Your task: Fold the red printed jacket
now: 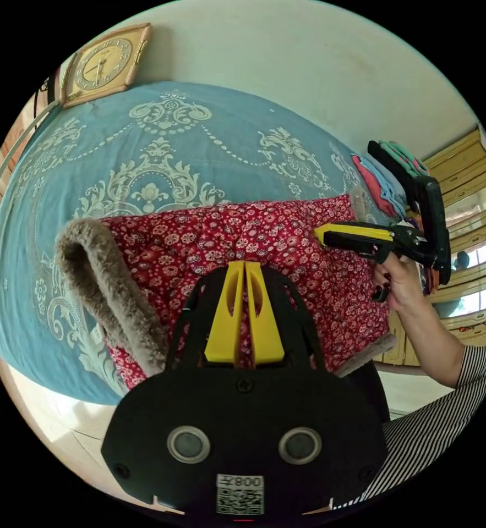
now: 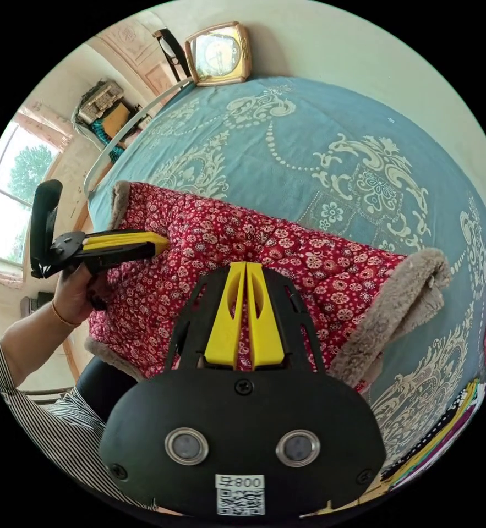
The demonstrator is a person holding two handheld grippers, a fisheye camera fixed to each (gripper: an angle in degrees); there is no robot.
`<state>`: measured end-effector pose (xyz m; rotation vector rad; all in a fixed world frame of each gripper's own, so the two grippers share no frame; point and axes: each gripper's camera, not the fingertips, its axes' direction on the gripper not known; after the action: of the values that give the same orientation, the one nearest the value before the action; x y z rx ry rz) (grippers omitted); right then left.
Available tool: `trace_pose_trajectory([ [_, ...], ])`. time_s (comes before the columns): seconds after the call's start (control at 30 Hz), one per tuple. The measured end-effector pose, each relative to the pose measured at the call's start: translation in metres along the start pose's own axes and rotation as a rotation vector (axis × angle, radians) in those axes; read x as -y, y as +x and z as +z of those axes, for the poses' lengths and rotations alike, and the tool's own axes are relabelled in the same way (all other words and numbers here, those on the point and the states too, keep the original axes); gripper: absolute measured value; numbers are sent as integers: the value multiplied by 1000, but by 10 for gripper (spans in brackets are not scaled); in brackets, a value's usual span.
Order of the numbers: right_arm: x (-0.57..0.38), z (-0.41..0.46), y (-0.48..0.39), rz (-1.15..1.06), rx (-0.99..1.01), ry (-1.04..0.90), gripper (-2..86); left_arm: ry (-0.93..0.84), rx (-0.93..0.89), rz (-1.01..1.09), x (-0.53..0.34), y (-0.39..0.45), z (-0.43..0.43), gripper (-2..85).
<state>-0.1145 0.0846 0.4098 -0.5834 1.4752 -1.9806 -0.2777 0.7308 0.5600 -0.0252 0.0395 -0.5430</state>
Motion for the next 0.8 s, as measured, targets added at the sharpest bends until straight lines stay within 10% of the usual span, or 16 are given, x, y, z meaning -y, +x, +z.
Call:
trace_pose_trajectory([
  [0.2, -14, -44, -41, -57, 102, 247, 1, 167, -65, -83, -61, -51, -56, 12],
  [0.8, 37, 18, -139, -204, 230, 67, 77, 162, -627, -593, -239, -223, -34, 186],
])
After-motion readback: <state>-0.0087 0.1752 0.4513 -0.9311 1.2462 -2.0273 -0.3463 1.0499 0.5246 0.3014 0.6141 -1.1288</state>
